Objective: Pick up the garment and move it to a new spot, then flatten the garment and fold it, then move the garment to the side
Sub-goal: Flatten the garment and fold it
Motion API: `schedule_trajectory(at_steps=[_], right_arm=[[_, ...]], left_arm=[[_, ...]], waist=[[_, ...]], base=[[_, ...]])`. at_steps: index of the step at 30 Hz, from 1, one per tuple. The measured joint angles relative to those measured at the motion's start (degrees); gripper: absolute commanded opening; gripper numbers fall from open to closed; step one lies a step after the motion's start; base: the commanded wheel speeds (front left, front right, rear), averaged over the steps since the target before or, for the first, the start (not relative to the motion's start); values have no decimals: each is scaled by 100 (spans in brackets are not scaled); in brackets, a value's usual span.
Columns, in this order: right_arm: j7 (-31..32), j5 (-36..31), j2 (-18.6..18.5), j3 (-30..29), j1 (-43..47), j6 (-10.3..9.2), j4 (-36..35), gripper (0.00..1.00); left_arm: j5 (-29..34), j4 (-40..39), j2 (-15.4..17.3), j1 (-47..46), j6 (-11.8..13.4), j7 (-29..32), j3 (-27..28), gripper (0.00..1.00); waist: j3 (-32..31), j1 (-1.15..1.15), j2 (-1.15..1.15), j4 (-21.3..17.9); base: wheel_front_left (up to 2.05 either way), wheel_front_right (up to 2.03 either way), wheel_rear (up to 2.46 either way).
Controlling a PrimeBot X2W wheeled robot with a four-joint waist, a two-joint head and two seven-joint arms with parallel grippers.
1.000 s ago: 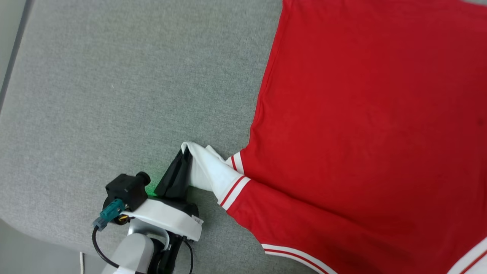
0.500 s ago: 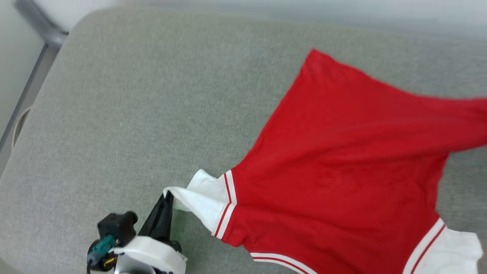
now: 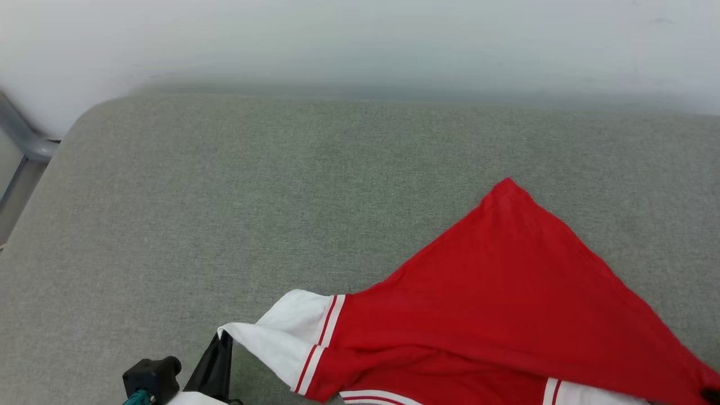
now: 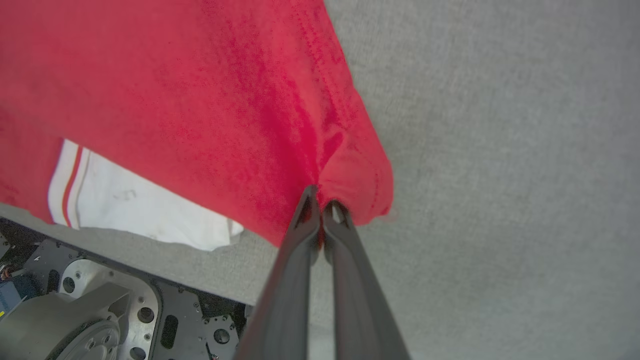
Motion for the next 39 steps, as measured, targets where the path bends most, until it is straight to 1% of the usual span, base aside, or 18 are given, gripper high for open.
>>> schedule_trajectory(at_steps=[5, 6, 8, 11, 12, 13, 14, 17, 21, 24, 27, 30, 33, 36, 39], right_arm=[[19, -229, 564, -364, 967, 0, 70, 0], [15, -247, 726, -412, 1090, -1, 112, 0], [-5, -316, 1013, -432, 1241, 0, 182, 0], [-245, -519, 1222, -543, 1230, -1, 253, 0], [-304, -543, 1277, -584, 1208, -1, 269, 12], [-410, -592, 1321, -636, 1177, 0, 268, 65], [-516, -677, 1335, -702, 1105, 0, 250, 100], [-801, -778, 1248, -969, 878, -2, 42, 100], [-1018, -808, 1145, -1310, 500, -2, -437, 100], [-1062, -906, 998, -1428, 146, -2, -881, 100], [-837, -917, 827, -1386, -214, -2, -1352, 100], [-456, -1037, 631, -1107, -693, -2, -1652, 100], [32, -1116, 466, -597, -1261, -2, -1782, 100], [655, -1071, 342, -18, -1784, -1, -1659, 100], [1194, -1045, 192, 517, -2336, -2, -1341, 100]], left_arm=[[-38, -15, 16, 42, 16, 16, -3, 0], [-41, -15, 20, 46, 22, 18, -4, 0], [-46, -16, 30, 48, 34, 24, -2, 0], [-48, -16, 41, 48, 47, 24, -3, 0], [-52, -16, 47, 48, 48, 24, 1, 0], [-55, -16, 59, 51, 53, 24, 8, 0], [-56, -22, 74, 53, 55, 23, 12, 0], [-56, -38, 80, 63, 71, 25, -2, 0], [-55, -99, 100, 66, 91, 43, -27, 0], [-33, -147, 107, 30, 97, 54, -68, 0], [7, -198, 109, -71, 97, 69, -119, 0], [35, -243, 104, -206, 94, 74, -165, 0], [63, -278, 76, -341, 63, 71, -219, 0], [89, -297, 34, -441, 45, 65, -271, 0], [113, -300, -13, -555, 21, 56, -321, 0]], waist=[[-87, 0, 0, -125], [-88, 0, 0, -136], [-74, 0, 0, -162], [-44, 0, 0, -198], [-42, 1, 0, -217], [-43, 1, 0, -235], [-44, 1, 0, -249], [-47, 1, 0, -265], [-24, 1, 0, -239], [24, 1, 0, -185], [113, 1, 0, -109], [235, 2, 0, -23], [366, 2, 0, 86], [495, 2, 0, 200], [613, 2, 0, 318]], base=[[0, 0, 0], [0, 0, 0], [0, 0, 0], [0, 0, 0], [0, 0, 0], [0, 0, 0], [0, 0, 0], [0, 0, 0], [0, 0, 0], [0, 0, 0], [0, 0, 0], [0, 0, 0], [0, 0, 0], [0, 0, 0], [0, 0, 0]])
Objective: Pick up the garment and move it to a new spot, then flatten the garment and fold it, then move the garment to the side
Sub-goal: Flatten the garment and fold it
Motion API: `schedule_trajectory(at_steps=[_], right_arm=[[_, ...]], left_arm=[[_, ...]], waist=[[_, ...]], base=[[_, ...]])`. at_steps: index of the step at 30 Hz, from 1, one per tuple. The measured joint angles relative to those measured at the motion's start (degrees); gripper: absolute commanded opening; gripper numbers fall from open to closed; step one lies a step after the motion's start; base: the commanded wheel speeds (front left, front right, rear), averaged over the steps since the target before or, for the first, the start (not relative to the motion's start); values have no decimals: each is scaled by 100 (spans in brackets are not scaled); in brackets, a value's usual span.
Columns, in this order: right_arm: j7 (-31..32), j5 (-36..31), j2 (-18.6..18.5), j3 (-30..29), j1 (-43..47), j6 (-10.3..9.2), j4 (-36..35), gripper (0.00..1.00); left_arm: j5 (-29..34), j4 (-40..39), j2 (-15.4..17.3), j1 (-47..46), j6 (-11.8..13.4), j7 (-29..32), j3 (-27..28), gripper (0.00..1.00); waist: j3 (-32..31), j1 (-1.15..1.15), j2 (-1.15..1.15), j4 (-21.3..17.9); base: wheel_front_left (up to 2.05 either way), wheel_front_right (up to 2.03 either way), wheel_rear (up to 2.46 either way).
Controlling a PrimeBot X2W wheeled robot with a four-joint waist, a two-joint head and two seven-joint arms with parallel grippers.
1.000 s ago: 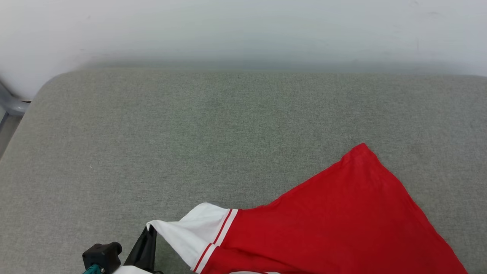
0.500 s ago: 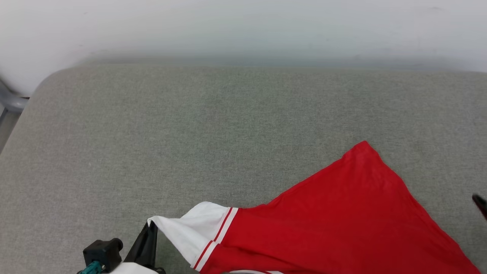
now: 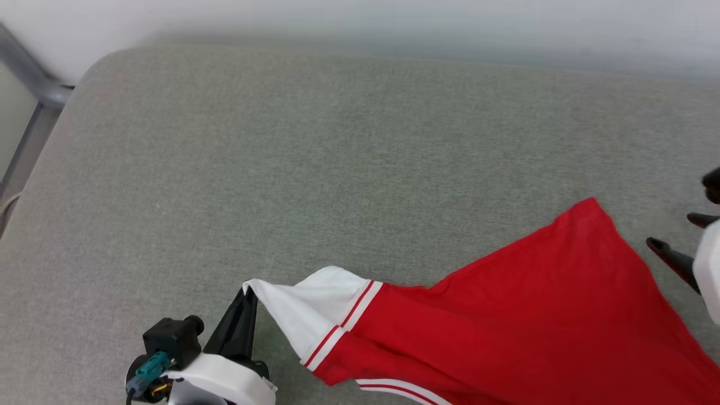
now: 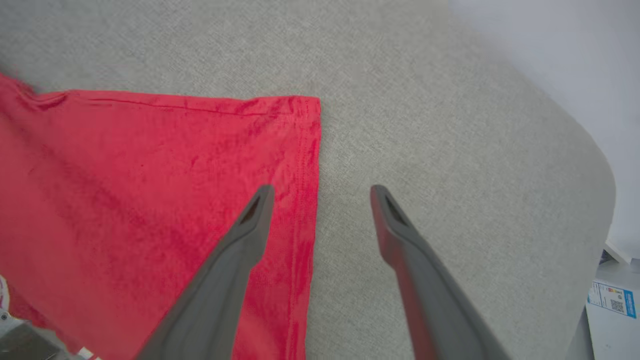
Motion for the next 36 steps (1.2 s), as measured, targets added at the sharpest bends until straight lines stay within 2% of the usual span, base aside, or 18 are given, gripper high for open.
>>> schedule_trajectory(at_steps=[4, 8, 14, 18, 24, 25, 26, 27, 31, 36], right_arm=[[481, 9, 1, 645, -671, 0, 511, 100], [644, -25, 158, 1140, -1313, 0, 1090, 100], [505, 24, 577, 1465, -1931, 0, 2152, 100], [286, 40, 717, 1747, -2107, 0, 2607, 100], [126, 76, 577, 2417, -2256, -19, 2914, 100], [23, 129, 565, 2485, -2281, -22, 2937, 76], [-120, 172, 555, 2538, -2282, -21, 2974, 14], [-230, 203, 549, 2609, -2298, -21, 3005, 0], [-713, 392, 613, 2809, -2349, 0, 3140, 0], [-1648, 503, 528, 2828, -2361, 3, 3194, 0]], left_arm=[[37, 13, -44, -123, -26, -27, -71, 0], [56, 22, -104, -240, -38, -57, -121, 0], [93, 79, -203, -447, -99, -102, -168, 0], [94, 133, -246, -561, -127, -127, -187, 0], [101, 264, -298, -660, -172, -152, -186, 0], [101, 282, -307, -661, -175, -157, -180, 0], [101, 303, -312, -664, -176, -170, -177, 0], [101, 322, -315, -666, -177, -177, -168, 0], [103, 400, -312, -664, -186, -186, -147, 0], [146, 428, -265, -632, -185, -192, -109, 0]], waist=[[156, 0, 0, 136], [340, 0, 0, 232], [635, 0, 0, 351], [820, 0, 0, 432], [939, -1, 0, 495], [939, -2, 0, 491], [933, -2, 0, 483], [920, -2, 0, 474], [791, -1, 0, 429], [511, -1, 0, 354]], base=[[0, 0, 0], [0, 0, 0], [0, 0, 0], [0, 0, 0], [0, 0, 0], [0, 0, 0], [0, 0, 0], [0, 0, 0], [0, 0, 0], [0, 0, 0]])
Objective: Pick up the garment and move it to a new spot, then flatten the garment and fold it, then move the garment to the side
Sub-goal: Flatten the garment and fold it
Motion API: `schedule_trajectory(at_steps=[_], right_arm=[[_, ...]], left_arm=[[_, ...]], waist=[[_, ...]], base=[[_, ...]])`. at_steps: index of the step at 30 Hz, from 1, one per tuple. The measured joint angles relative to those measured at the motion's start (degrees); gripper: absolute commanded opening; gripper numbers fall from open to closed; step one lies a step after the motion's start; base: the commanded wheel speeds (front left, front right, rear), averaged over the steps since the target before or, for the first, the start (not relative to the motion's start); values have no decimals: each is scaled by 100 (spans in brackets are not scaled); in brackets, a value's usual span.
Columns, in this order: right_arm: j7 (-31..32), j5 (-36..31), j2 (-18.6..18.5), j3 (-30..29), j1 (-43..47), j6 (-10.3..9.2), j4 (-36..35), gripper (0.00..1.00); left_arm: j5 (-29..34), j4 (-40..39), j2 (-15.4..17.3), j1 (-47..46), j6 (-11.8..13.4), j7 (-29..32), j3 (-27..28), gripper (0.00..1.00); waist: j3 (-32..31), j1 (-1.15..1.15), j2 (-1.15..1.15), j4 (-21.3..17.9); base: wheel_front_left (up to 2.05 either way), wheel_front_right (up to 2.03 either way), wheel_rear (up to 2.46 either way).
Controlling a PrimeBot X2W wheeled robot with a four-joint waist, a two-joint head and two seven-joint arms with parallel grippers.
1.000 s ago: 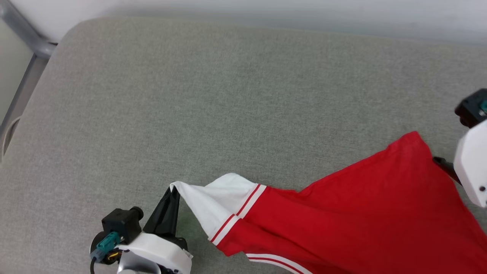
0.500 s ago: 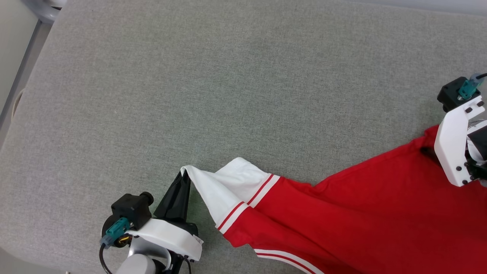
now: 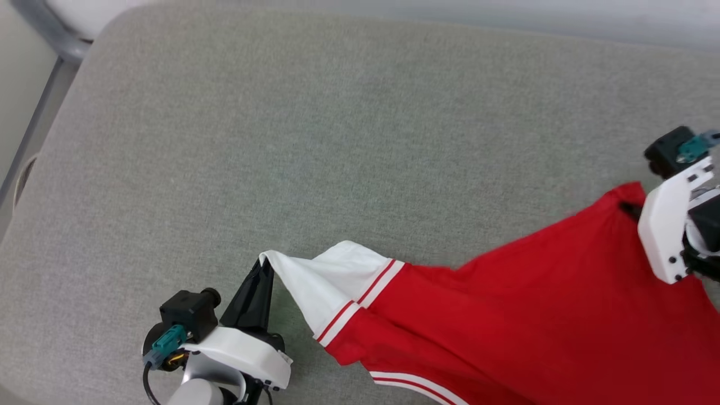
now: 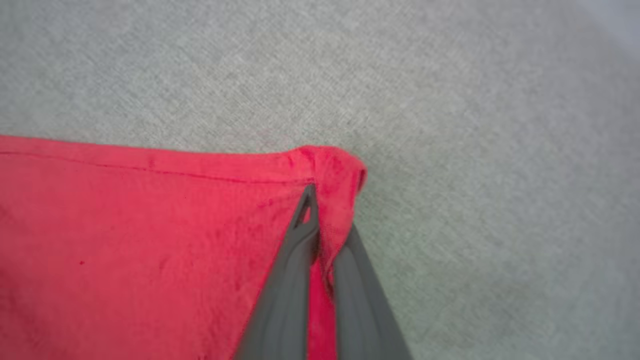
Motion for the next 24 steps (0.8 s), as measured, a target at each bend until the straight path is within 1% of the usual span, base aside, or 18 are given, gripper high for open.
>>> schedule_trajectory(at_steps=[7, 10, 14, 19, 24], right_arm=[[-1081, 120, -178, -190, 162, -1, -249, 0], [-1466, 162, -178, -405, 322, -1, -423, 0], [-1922, 73, -136, -775, 470, -1, -656, 0], [-2179, -167, -16, -1374, 562, -1, -949, 0], [-2231, -428, 247, -1970, 589, -1, -1323, 0]], left_arm=[[104, -225, 230, 107, 55, -7, 125, 0], [158, -438, 334, 45, 82, -7, 187, 0], [234, -764, 512, -265, 93, 69, 256, 0], [308, -1133, 748, -909, 68, 287, 357, 0], [358, -1340, 925, -1694, -45, 570, 380, 0]], waist=[[-498, 0, 0, -212], [-690, 0, 0, -349], [-915, 0, 0, -546], [-1112, 0, 0, -798], [-1219, 0, 0, -1003]], base=[[0, 0, 0], [0, 0, 0], [0, 0, 0], [0, 0, 0], [0, 0, 0]])
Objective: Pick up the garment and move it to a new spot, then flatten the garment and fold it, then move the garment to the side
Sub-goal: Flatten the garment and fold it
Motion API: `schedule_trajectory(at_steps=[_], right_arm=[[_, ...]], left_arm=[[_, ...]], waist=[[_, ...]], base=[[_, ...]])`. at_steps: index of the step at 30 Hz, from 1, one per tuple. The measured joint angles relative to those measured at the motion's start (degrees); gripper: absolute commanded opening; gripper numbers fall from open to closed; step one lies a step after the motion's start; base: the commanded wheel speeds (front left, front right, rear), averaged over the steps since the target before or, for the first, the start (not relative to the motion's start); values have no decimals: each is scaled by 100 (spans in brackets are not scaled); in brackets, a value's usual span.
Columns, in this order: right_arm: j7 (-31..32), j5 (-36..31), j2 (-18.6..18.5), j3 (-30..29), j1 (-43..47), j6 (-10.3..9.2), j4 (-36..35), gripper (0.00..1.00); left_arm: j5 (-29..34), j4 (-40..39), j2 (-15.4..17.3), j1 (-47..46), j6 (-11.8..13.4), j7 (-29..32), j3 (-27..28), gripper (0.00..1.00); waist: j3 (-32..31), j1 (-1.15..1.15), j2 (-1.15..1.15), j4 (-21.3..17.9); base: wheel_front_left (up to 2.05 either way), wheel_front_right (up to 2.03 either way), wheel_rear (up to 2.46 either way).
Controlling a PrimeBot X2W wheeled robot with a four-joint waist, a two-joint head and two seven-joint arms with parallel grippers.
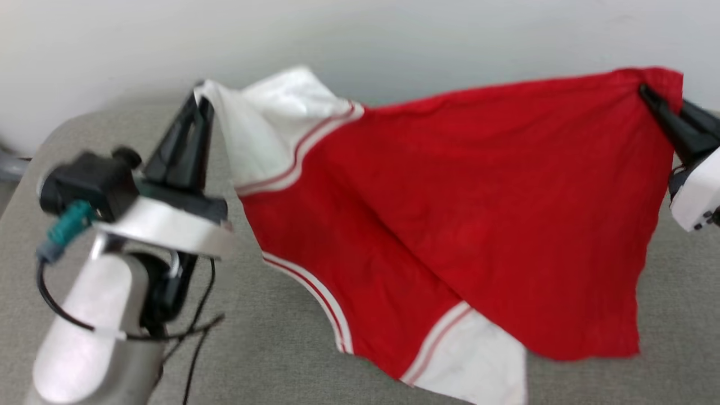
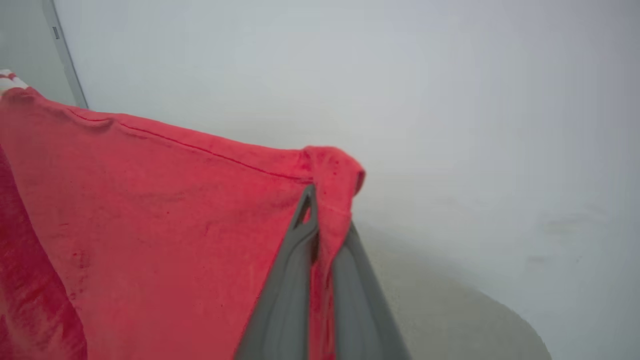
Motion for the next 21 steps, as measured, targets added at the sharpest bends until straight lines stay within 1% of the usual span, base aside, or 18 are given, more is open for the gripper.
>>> schedule_trajectory(at_steps=[8, 12, 17, 21], right_arm=[[218, -420, 341, -709, -181, -1, -543, 0], [368, -557, 501, -901, -418, -1, -714, 0], [550, -717, 612, -1025, -892, -1, -736, 0], [667, -775, 687, -1144, -1464, -1, -550, 0]], left_arm=[[60, 87, 146, -1340, -213, 344, -31, 0], [60, 203, 105, -1935, -302, 439, -101, 0], [89, 515, -21, -2689, -402, 510, -250, 0], [90, 801, -55, -3398, -475, 588, -321, 0]], waist=[[33, 0, 0, -188], [150, 0, 0, -221], [403, 0, 0, -233], [713, 1, 0, -222]], base=[[0, 0, 0], [0, 0, 0], [0, 0, 0], [0, 0, 0]])
